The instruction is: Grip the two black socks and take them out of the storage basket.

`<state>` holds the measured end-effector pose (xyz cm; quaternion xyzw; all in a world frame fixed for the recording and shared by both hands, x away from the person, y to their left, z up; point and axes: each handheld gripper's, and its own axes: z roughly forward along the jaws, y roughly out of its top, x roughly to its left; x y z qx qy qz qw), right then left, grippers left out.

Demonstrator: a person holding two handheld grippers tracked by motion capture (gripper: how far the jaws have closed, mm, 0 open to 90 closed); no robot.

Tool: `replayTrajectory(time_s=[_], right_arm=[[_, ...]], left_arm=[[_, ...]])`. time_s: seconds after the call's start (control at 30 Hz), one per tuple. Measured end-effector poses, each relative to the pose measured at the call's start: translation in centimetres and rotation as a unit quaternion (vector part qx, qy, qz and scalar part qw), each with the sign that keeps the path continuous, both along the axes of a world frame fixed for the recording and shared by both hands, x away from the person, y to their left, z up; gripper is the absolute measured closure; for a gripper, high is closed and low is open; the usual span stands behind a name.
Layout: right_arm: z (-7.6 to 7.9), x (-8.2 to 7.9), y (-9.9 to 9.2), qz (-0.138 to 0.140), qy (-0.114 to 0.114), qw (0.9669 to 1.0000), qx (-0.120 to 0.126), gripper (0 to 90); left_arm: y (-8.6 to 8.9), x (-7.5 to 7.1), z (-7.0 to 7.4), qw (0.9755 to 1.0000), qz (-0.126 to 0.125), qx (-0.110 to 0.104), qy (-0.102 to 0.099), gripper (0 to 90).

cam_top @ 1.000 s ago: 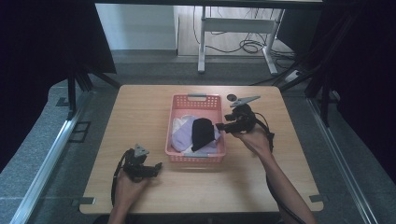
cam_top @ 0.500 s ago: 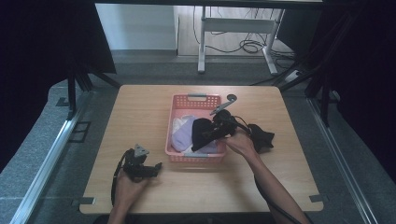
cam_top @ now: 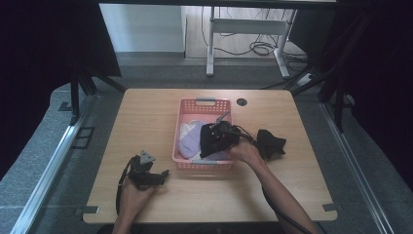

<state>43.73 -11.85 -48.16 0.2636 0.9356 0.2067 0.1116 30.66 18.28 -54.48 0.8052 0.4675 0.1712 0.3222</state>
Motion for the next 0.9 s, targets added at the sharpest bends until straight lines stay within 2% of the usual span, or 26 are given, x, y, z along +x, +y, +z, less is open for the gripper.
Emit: replayTrajectory(time_s=[0.03, 0.07, 0.1, 0.13, 0.17, 0.2, 0.27, 0.37, 0.5, 0.53, 0.57, 0.6, 0.67, 0.9], right_arm=[[0.0, 0.0, 0.1, 0.000, -0.003, 1.0000, -0.006, 56.2], [0.0, 0.0, 0.1, 0.000, -0.003, 1.0000, -0.006, 56.2], [0.1, -0.1, 0.1, 0.001, -0.007, 0.9998, -0.021, 66.5], [0.1, -0.1, 0.1, 0.001, -0.007, 0.9998, -0.021, 66.5], [0.1, -0.2, 0.1, -0.001, -0.005, 0.9997, -0.025, 72.9], [0.2, -0.1, 0.0, -0.002, 0.000, 0.9997, -0.024, 82.9], [0.3, -0.1, -0.2, -0.004, 0.006, 0.9998, -0.016, 85.9], [0.4, -0.2, -0.3, -0.005, 0.007, 0.9999, -0.010, 86.9], [1.2, -0.2, -0.5, -0.010, 0.004, 0.9998, 0.019, 87.4], [1.2, -0.2, -0.5, -0.010, 0.004, 0.9998, 0.019, 87.4], [1.7, -0.2, -0.6, -0.013, 0.001, 0.9994, 0.033, 87.5], [1.7, -0.2, -0.6, -0.013, 0.001, 0.9994, 0.033, 87.5], [2.6, -0.2, -0.9, -0.016, -0.002, 0.9983, 0.055, 87.5], [4.3, -0.2, -1.6, -0.019, -0.011, 0.9953, 0.094, 87.5]], left_arm=[[0.0, 0.0, 0.0, 1.0000, 0.000, 0.000, 0.000, 11.2], [0.0, 0.0, 0.0, 1.0000, 0.000, 0.000, 0.000, 11.2], [0.0, 0.0, 0.0, 1.0000, 0.000, 0.000, 0.000, 11.2], [0.0, 0.0, 0.0, 1.0000, 0.000, 0.000, 0.000, 11.2], [0.0, 0.0, 0.0, 1.0000, 0.000, 0.000, 0.000, 11.2], [0.0, 0.0, 0.0, 1.0000, 0.000, 0.000, 0.000, 11.2], [0.0, 0.0, 0.0, 1.0000, 0.000, 0.000, 0.000, 11.2], [0.0, 0.0, 0.0, 1.0000, 0.000, 0.000, 0.000, 11.2], [0.0, 0.0, 0.0, 1.0000, 0.000, 0.000, 0.000, 11.2], [0.0, 0.0, 0.0, 1.0000, 0.000, 0.000, 0.000, 11.2], [0.0, 0.0, 0.0, 1.0000, 0.000, 0.000, 0.000, 11.2], [0.0, 0.0, 0.0, 1.0000, 0.000, 0.000, 0.000, 11.2], [0.0, 0.0, 0.0, 1.0000, 0.000, 0.000, 0.000, 11.2], [0.0, 0.0, 0.0, 1.0000, 0.000, 0.000, 0.000, 11.2]])
